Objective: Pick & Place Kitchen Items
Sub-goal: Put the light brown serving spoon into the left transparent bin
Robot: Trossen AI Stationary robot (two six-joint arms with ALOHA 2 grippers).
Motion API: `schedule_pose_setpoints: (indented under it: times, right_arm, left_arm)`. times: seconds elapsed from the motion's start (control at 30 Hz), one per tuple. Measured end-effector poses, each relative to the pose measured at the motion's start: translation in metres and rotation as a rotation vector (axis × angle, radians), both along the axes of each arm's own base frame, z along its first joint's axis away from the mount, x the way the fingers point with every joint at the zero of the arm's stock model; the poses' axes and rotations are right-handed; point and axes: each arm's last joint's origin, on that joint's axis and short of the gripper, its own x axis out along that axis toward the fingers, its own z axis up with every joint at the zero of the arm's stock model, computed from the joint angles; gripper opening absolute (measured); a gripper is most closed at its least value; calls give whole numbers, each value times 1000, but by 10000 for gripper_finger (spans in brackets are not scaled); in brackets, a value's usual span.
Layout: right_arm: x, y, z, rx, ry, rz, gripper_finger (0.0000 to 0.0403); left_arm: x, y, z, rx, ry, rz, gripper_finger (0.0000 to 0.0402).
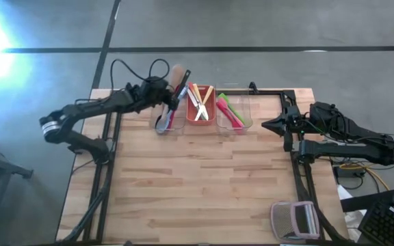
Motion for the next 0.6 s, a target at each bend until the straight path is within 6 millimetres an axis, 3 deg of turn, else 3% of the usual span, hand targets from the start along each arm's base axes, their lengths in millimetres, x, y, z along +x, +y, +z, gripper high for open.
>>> schedule_pose_setpoints:
  times: [0.6]
  right_arm:
    - [0,0,0,0,0,0,8]
  left_arm:
    - [-3,4,-16,-135,26,19,83]
